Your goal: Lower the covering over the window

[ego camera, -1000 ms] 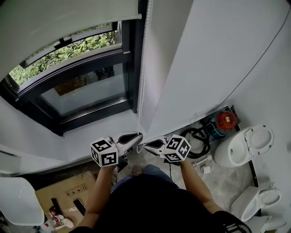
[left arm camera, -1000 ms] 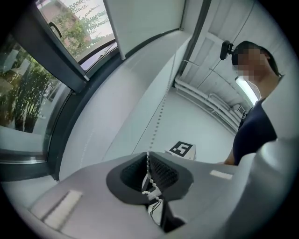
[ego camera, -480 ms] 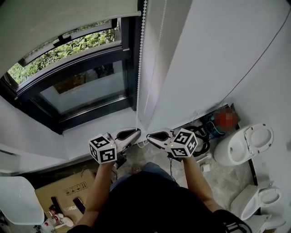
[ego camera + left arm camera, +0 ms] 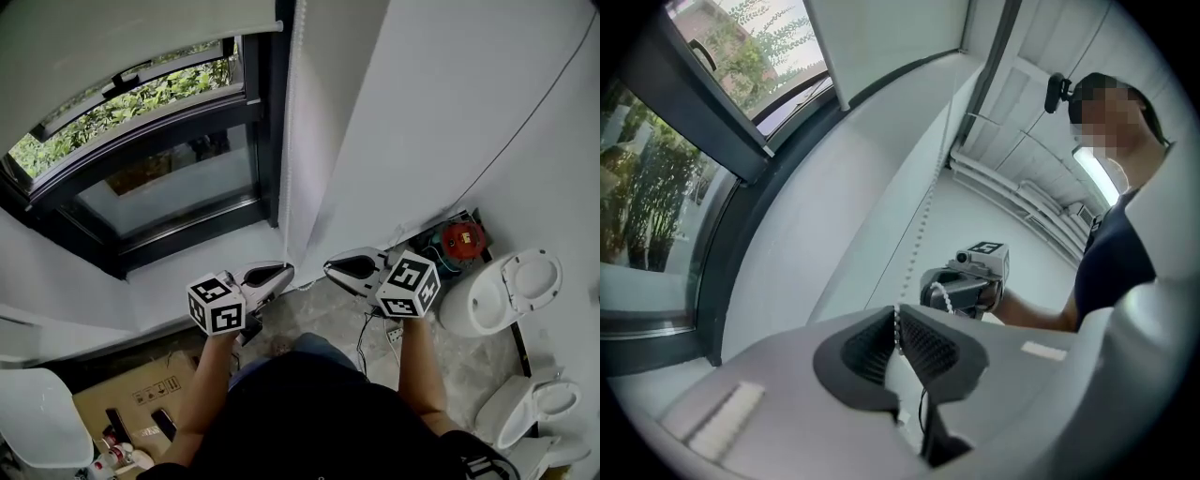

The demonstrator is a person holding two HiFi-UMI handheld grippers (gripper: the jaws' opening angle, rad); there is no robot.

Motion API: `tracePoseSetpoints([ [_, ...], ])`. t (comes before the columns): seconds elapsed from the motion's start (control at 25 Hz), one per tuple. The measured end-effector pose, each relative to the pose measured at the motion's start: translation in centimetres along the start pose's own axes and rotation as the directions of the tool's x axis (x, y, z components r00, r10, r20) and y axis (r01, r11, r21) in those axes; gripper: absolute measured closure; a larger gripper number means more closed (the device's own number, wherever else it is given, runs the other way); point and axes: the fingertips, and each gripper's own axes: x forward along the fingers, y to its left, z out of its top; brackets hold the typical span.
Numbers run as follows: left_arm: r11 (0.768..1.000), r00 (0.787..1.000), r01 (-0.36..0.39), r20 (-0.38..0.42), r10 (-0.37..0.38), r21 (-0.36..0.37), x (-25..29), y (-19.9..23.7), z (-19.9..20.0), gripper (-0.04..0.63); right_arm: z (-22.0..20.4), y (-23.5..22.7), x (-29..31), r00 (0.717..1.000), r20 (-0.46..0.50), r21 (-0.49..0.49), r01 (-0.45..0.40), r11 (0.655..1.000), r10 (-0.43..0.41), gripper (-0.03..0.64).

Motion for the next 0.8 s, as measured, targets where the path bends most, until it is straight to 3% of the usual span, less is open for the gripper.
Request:
tracePoseSetpoints([
  [0.08,1.000,0.997,-0.018,-0.069,0.019,0.025,0.3,0.4,-1.0,0.572,-1.4,1.0,0.1,0.992,-0.120,-0.048,-0.049,0.998,0.043,0.601],
  [0.16,0.998,0.985,-0.044,-0.167,0.052,0.051,0.4,1.1,-3.3,0.572,-1.8,2.0,-0.1,0.980,-0.179,-0.070,-0.102,0.992,0.088,0.600],
  [0.32,0.999,0.993,-0.018,-0.113,0.012,-0.048,-0.2,0.7,-4.7,0.572,-0.7,3.2,-1.1,0.976,-0.161,-0.107,-0.165,0.980,0.147,0.591],
  [0.44,0.999,0.994,-0.011,-0.114,0.006,-0.044,0.0,0.7,-4.5,0.572,1.2,3.6,-1.9,0.982,-0.077,-0.128,-0.180,0.975,0.171,0.528],
  [0.6,0.998,0.995,-0.023,-0.101,0.018,-0.051,-0.4,1.4,-4.4,0.572,5.4,3.0,-1.6,0.985,0.116,-0.124,-0.116,0.985,0.131,0.526],
  [0.72,0.998,0.995,-0.020,-0.096,0.015,-0.055,-0.5,1.4,-4.3,0.572,8.4,1.9,-0.6,0.955,0.288,-0.047,-0.061,0.997,0.072,0.526],
  [0.8,0.998,0.995,-0.020,-0.095,0.014,-0.056,-0.4,1.3,-4.4,0.572,9.7,2.0,0.3,0.930,0.361,-0.002,-0.077,0.997,0.072,0.526],
])
